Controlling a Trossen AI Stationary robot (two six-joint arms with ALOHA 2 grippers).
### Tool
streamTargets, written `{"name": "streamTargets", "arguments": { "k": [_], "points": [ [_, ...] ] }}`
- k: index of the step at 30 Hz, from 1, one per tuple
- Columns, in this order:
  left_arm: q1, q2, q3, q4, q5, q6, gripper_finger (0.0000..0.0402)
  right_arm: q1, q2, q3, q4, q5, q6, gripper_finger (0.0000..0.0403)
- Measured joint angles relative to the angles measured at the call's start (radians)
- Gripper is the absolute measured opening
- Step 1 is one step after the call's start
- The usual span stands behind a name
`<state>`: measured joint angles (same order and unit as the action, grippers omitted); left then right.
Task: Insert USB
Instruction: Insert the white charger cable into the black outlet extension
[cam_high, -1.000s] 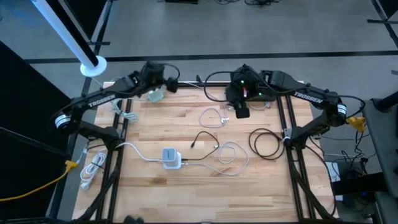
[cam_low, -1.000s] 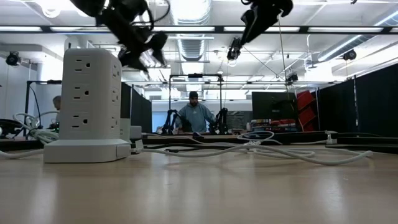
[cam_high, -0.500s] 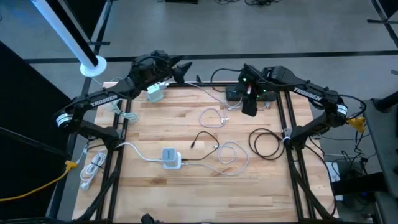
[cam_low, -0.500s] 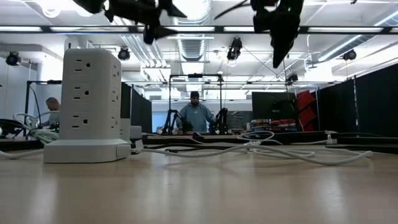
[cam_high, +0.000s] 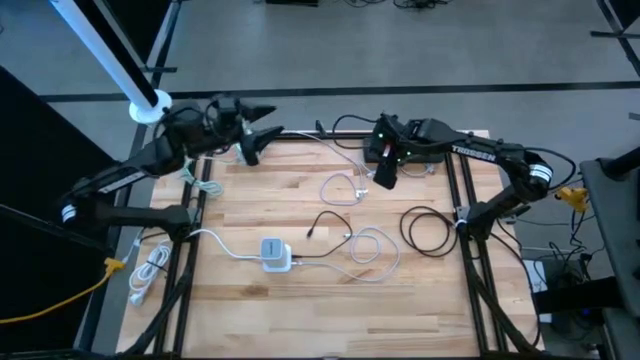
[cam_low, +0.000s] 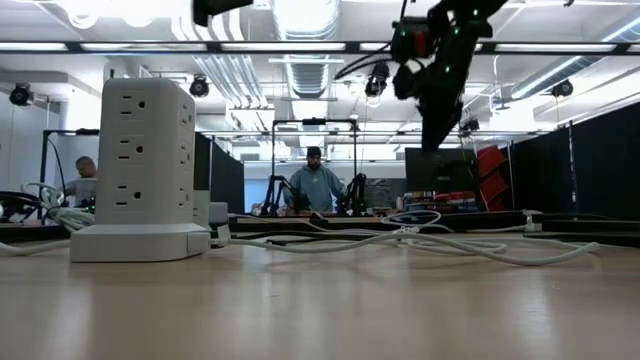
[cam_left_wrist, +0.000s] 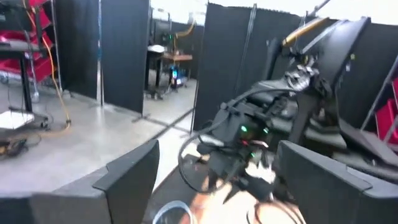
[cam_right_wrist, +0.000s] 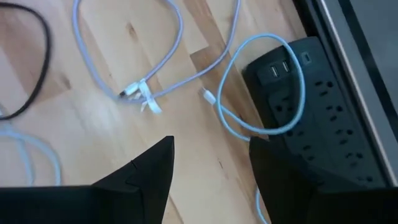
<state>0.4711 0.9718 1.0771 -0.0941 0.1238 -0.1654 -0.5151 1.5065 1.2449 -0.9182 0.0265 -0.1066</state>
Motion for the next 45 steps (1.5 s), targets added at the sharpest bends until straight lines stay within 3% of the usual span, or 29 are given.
{"name": "streamTargets", "arguments": {
  "k": [8, 14, 29, 35, 40, 45],
  "points": [
    [-0.006, -0.115, -0.019, -0.179, 0.001, 0.001, 0.0313, 0.005, 0.071, -0.121, 0.181, -0.08, -0.087, 0.0185],
    [-0.006, -0.129, -0.036, -0.216, 0.0, 0.03, 0.0314, -0.004, 0.167, -0.155, 0.219, -0.051, -0.245, 0.0185],
    [-0.003, 0.046, -0.055, 0.041, -0.01, 0.05, 0.0314, -0.085, 0.333, -0.081, 0.265, -0.008, -0.57, 0.016],
    [-0.002, 0.096, -0.043, 0.126, -0.01, 0.05, 0.0314, -0.116, 0.374, -0.077, 0.253, -0.023, -0.536, 0.0127],
    [-0.002, 0.082, -0.035, 0.1, -0.01, 0.049, 0.0314, -0.102, 0.364, -0.071, 0.186, -0.088, -0.431, 0.0019],
    [-0.005, 0.039, -0.035, -0.014, -0.009, 0.033, 0.0314, -0.051, 0.307, -0.017, 0.052, -0.133, -0.306, 0.0009]
  ]
}}
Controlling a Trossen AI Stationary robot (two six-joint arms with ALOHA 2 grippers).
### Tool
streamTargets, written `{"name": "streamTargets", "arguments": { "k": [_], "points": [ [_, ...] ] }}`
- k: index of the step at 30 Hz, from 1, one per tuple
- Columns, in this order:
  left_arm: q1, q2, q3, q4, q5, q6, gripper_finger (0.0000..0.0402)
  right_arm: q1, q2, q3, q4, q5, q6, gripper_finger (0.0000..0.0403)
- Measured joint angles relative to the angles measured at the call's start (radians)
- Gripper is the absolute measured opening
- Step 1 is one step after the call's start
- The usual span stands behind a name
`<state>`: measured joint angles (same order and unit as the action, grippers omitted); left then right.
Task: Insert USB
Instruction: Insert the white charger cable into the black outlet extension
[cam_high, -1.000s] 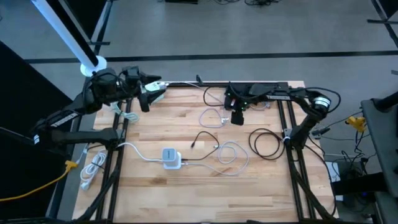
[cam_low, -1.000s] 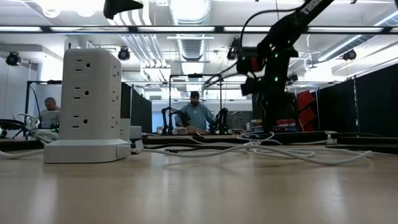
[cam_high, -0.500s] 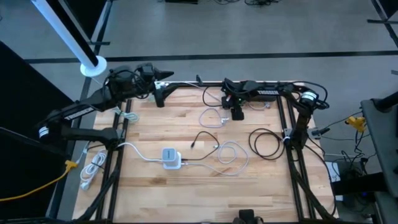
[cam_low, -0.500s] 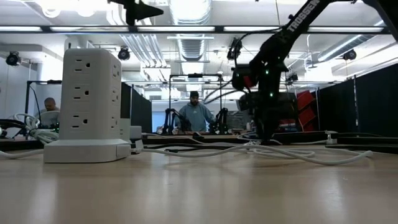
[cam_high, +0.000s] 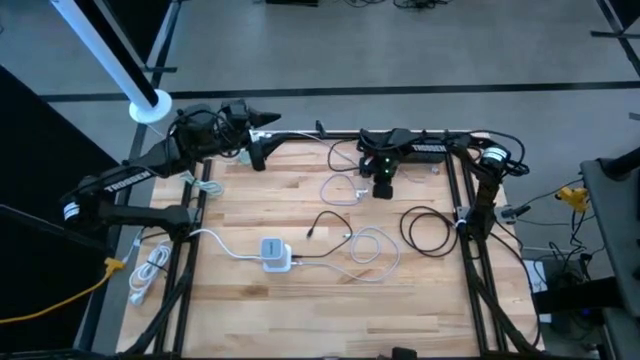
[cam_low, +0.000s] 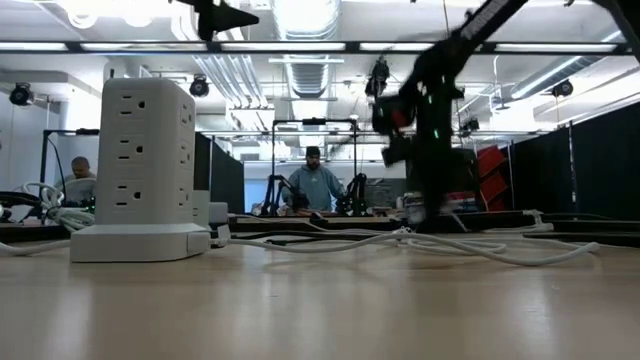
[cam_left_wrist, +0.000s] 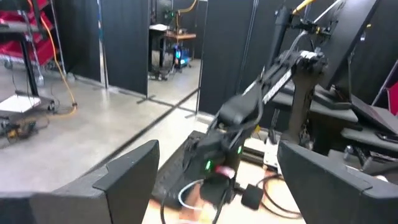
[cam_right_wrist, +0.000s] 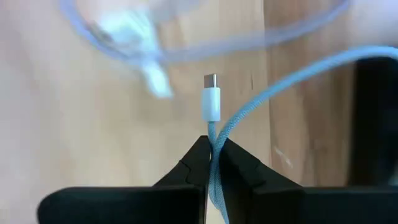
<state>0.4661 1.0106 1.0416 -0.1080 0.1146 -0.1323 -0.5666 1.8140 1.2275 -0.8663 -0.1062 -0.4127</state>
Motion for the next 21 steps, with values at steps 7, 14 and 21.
{"name": "streamTargets", "arguments": {
  "k": [7, 14, 21],
  "points": [
    [-0.002, -0.065, -0.002, -0.124, 0.004, 0.064, 0.0314, 0.128, -0.189, 0.191, -0.191, -0.004, 0.185, 0.0002],
    [-0.002, -0.051, -0.023, -0.125, 0.056, 0.181, 0.0314, 0.213, -0.381, 0.366, -0.064, 0.083, 0.434, 0.0002],
    [-0.003, 0.049, -0.056, -0.125, 0.097, 0.209, 0.0314, 0.222, -0.486, 0.442, 0.129, 0.109, 0.542, 0.0002]
  ]
}}
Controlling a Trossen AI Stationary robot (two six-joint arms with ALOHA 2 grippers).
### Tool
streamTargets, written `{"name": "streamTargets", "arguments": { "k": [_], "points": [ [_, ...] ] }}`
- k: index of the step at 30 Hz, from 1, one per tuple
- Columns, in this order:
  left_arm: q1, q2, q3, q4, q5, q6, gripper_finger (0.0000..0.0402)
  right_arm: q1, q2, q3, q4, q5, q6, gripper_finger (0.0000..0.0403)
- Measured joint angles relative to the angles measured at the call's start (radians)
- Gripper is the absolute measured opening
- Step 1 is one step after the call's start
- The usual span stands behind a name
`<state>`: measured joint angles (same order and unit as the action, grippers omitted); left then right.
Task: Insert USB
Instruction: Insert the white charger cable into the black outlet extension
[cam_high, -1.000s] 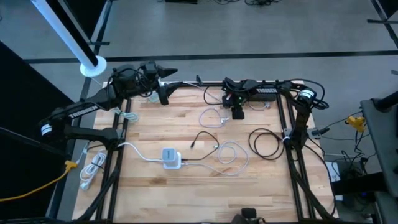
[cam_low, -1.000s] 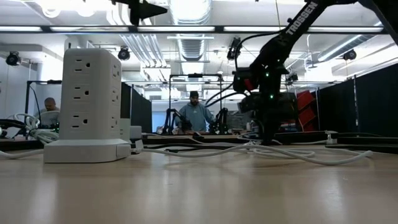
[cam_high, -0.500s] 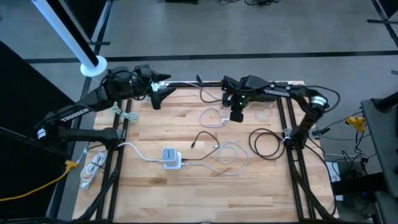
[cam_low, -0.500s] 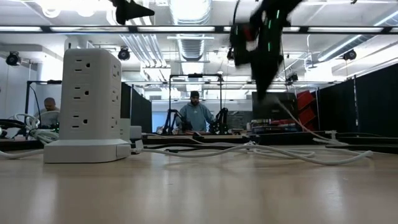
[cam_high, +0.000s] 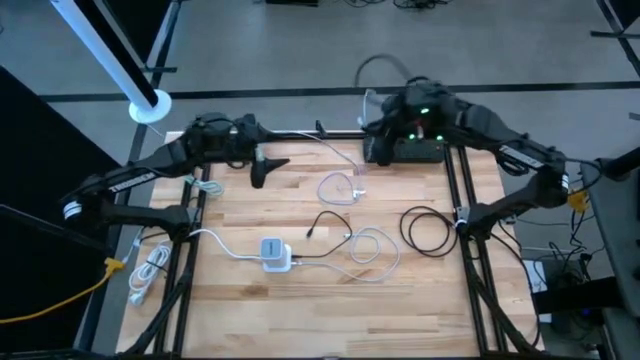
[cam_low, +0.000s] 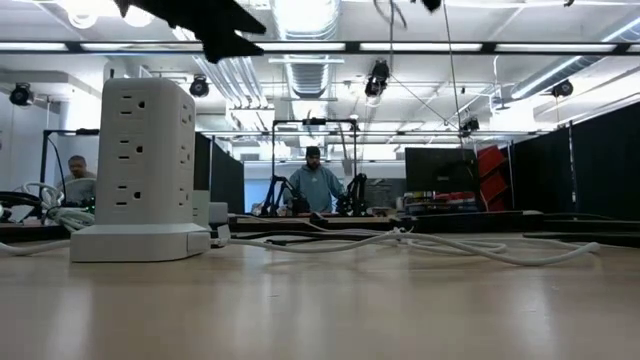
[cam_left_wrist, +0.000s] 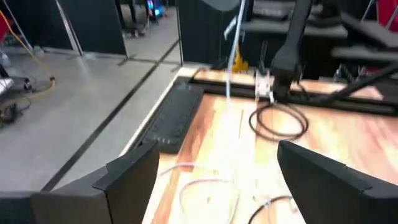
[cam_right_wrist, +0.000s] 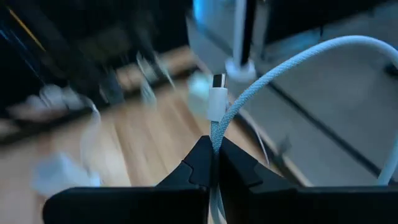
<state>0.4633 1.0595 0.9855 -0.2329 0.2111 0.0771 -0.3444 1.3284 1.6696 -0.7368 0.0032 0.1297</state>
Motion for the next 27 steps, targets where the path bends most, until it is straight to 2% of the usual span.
{"name": "streamTargets", "arguments": {
  "k": [7, 15, 21, 24, 27],
  "points": [
    [0.0, 0.151, 0.0, 0.105, 0.001, 0.04, 0.0314, 0.032, -0.009, 0.135, 0.099, -0.011, -0.036, 0.0002],
    [0.0, 0.377, 0.0, 0.409, -0.001, 0.201, 0.0314, 0.035, 0.035, 0.29, 0.114, -0.088, -0.058, 0.0002],
    [-0.014, 0.51, 0.0, 0.656, 0.014, 0.236, 0.0314, 0.035, 0.041, 0.315, 0.113, -0.109, -0.035, 0.0002],
    [-0.046, 0.527, 0.0, 0.715, 0.033, 0.242, 0.0314, 0.035, 0.042, 0.315, 0.107, -0.109, -0.035, 0.0002],
    [-0.093, 0.534, 0.002, 0.748, 0.04, 0.313, 0.0314, 0.035, 0.046, 0.315, 0.117, -0.108, -0.032, 0.0002]
  ]
}}
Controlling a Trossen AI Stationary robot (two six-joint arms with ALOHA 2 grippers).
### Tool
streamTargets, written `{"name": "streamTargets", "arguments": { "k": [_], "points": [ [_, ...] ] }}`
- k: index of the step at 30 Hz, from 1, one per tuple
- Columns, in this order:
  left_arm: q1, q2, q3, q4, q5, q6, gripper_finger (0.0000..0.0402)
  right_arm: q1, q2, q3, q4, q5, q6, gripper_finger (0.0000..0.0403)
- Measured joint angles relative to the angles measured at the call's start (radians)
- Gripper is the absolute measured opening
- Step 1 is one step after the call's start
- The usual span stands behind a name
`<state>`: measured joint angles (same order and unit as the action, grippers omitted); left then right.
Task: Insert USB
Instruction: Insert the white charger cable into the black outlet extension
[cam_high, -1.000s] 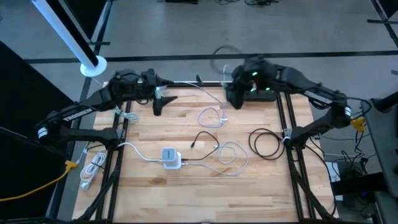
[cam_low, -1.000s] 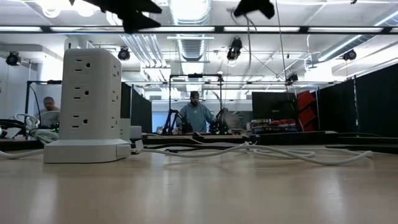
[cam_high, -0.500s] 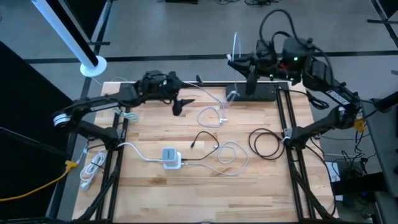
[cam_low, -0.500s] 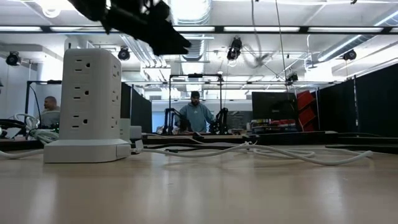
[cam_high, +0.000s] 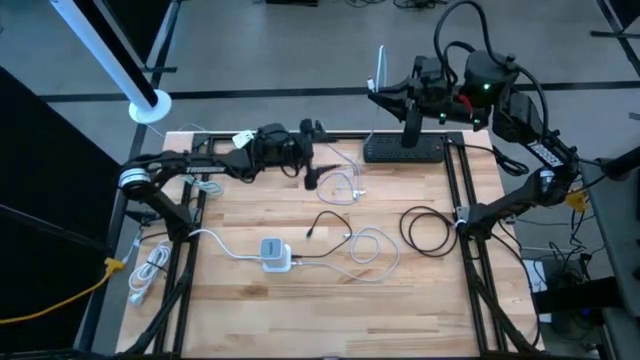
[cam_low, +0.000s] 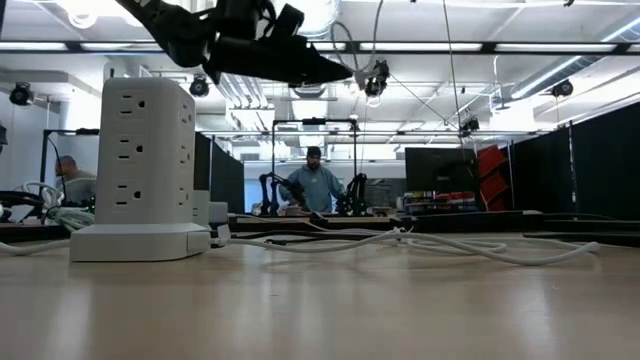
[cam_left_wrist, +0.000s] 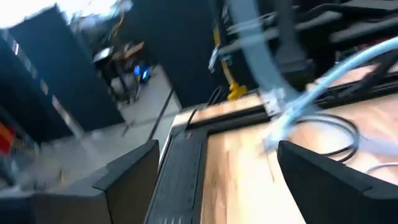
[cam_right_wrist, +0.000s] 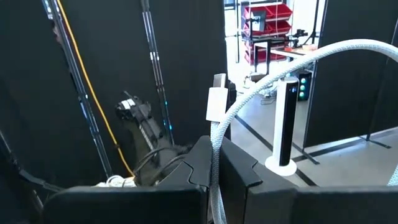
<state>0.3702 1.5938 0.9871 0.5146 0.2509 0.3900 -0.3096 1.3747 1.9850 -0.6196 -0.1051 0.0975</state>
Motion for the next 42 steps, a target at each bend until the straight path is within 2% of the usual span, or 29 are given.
{"name": "streamTargets", "arguments": {
  "k": [6, 13, 29, 32, 38, 39, 40, 42],
  "points": [
    [-0.063, 0.046, 0.0, 0.059, -0.041, 0.144, 0.0314, 0.0, 0.011, 0.0, 0.013, -0.006, 0.015, 0.0002],
    [-0.068, 0.067, 0.001, 0.15, -0.061, 0.126, 0.0314, 0.0, 0.016, 0.0, 0.016, -0.009, 0.017, 0.0002],
    [-0.068, 0.068, 0.018, 0.134, -0.061, 0.137, 0.0303, 0.03, 0.017, 0.0, 0.059, -0.027, 0.036, 0.0002],
    [-0.07, 0.068, 0.026, 0.125, -0.069, 0.115, 0.0251, 0.033, 0.017, 0.0, 0.058, -0.027, 0.037, 0.0002],
    [-0.09, 0.068, 0.051, 0.098, -0.049, 0.099, 0.0047, 0.037, 0.017, 0.0, 0.056, -0.027, 0.036, 0.0002],
    [-0.094, 0.068, 0.055, 0.097, -0.049, 0.098, 0.0024, 0.037, 0.017, 0.0, 0.056, -0.027, 0.036, 0.0002],
    [-0.096, 0.068, 0.057, 0.096, -0.049, 0.098, 0.0015, 0.037, 0.017, 0.0, 0.056, -0.027, 0.036, 0.0002],
    [-0.099, 0.068, 0.058, 0.082, -0.049, 0.112, 0.002, 0.037, 0.017, 0.0, 0.055, -0.027, 0.036, 0.0002]
  ]
}}
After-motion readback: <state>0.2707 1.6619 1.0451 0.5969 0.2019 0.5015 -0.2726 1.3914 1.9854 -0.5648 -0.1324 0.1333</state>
